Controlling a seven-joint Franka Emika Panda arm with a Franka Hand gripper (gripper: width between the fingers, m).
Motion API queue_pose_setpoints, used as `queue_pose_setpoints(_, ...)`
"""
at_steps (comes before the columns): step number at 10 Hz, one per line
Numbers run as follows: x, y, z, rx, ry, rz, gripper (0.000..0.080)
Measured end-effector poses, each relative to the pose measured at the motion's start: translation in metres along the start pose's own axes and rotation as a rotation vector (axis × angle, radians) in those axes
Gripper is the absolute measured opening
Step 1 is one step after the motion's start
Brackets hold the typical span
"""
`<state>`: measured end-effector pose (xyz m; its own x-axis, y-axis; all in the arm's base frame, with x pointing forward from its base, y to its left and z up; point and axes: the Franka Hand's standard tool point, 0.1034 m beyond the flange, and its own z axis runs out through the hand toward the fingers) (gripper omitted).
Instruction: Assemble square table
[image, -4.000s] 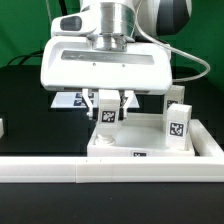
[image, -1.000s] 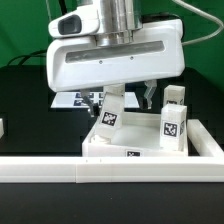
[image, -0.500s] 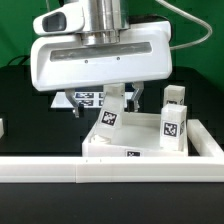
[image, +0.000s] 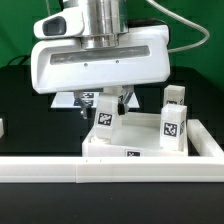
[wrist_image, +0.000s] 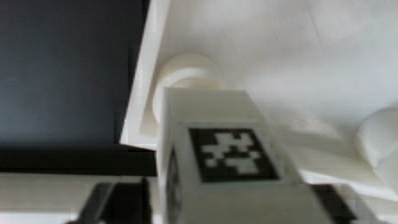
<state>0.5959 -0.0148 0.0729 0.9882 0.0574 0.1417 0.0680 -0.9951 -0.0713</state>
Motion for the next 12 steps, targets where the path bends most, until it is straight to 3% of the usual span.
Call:
queue_pose_setpoints(1, 0.0001, 0.0001, -0.0001, 0.000, 0.000, 0.000, 0.0288)
queue_pose_setpoints(8, -0.0002, -0.0004, 0.0010, 0.001, 0.001, 0.052, 0.0290)
queue_pose_setpoints(12, 0.0016, -0.0073, 0.0025, 0.004, 0.038, 0.358, 0.0290)
